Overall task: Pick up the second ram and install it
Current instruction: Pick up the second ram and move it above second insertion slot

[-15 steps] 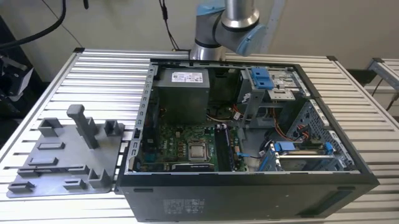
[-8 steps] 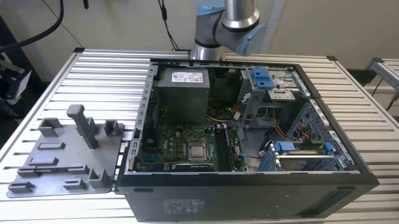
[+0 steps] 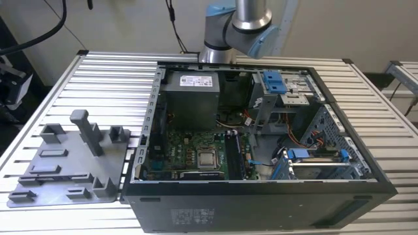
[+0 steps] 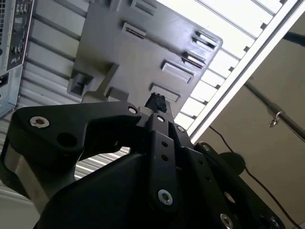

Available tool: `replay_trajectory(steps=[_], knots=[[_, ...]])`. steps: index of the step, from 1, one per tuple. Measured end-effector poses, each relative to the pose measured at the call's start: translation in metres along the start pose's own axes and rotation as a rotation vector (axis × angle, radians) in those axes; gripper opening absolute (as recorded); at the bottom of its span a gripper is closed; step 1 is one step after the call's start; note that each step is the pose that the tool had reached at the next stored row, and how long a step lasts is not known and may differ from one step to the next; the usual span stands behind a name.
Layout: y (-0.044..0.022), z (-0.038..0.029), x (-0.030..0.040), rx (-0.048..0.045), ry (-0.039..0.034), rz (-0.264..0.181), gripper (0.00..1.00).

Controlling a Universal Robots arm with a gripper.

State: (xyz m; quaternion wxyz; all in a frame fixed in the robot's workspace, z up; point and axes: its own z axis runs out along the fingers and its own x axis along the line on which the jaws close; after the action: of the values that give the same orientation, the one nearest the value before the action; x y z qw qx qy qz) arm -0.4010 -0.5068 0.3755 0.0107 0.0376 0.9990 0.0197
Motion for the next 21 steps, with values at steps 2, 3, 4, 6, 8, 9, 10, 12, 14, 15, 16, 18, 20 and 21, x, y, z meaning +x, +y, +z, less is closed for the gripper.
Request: replay_trajectory(steps=[2,3,4,6,8,9,10,12,14,15,16,18,20,21], knots=[[-0.0002,0.0,0.0,0.0,0.0,0.0,0.11],[-0.0002,0.0,0.0,0.0,0.0,0.0,0.11],[-0.0003,-0.0001,0.0,0.0001,0.0,0.0,0.11],[-0.0005,0.0,0.0,0.0,0.0,0.0,0.11],[-0.0005,0.0,0.0,0.0,0.0,-0.001,0.11],[-0.0005,0.0,0.0,0.0001,0.0001,-0.004,0.11],[-0.0004,0.0,-0.0001,0.0006,0.0002,-0.009,0.11],[-0.0004,0.0,0.0,0.0012,0.0011,-0.031,0.11],[0.0001,0.0,0.0001,0.0018,0.0022,-0.061,0.11],[0.0002,0.0001,0.0001,0.0024,0.0026,-0.075,0.11],[0.0001,0.0001,0.0001,0.0027,0.0032,-0.091,0.11],[0.0002,0.0,0.0001,0.0032,0.0045,-0.124,0.11],[0.0002,0.0,0.0001,0.0042,0.0057,-0.154,0.11],[0.0002,0.0,0.0002,0.004,0.0063,-0.172,0.11]])
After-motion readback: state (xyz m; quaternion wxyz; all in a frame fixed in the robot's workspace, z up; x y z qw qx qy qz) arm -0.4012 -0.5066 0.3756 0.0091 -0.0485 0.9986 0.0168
